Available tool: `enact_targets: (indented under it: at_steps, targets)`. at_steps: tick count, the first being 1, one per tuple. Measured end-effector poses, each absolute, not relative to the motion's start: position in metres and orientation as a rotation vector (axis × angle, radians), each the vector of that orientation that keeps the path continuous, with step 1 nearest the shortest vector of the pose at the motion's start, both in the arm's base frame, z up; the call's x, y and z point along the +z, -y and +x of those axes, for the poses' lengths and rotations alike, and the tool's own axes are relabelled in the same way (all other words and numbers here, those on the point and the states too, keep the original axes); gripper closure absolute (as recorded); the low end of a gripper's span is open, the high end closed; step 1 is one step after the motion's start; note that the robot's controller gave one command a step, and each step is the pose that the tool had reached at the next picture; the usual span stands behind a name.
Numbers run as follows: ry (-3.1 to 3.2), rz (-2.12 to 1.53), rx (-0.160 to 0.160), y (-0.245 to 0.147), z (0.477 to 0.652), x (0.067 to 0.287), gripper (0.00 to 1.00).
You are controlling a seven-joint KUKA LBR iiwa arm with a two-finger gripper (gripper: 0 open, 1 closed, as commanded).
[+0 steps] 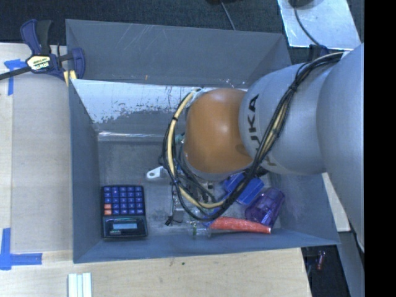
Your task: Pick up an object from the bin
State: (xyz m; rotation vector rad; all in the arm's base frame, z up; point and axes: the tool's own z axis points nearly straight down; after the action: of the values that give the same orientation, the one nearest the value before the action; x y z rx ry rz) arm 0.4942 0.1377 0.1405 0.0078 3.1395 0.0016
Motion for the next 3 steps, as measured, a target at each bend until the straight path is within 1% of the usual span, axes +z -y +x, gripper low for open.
enact_targets:
  at_steps: [1,2,3]
  targets:
    - [-3.14,0.008,0.002,-0.138,0.494,0.14,0.0]
    - [-3.143,-0.023,0.003,-0.194,0.505,0.077,0.0]
    - [-3.134,-0.007,0.0,-0.206,0.506,0.073,0.0]
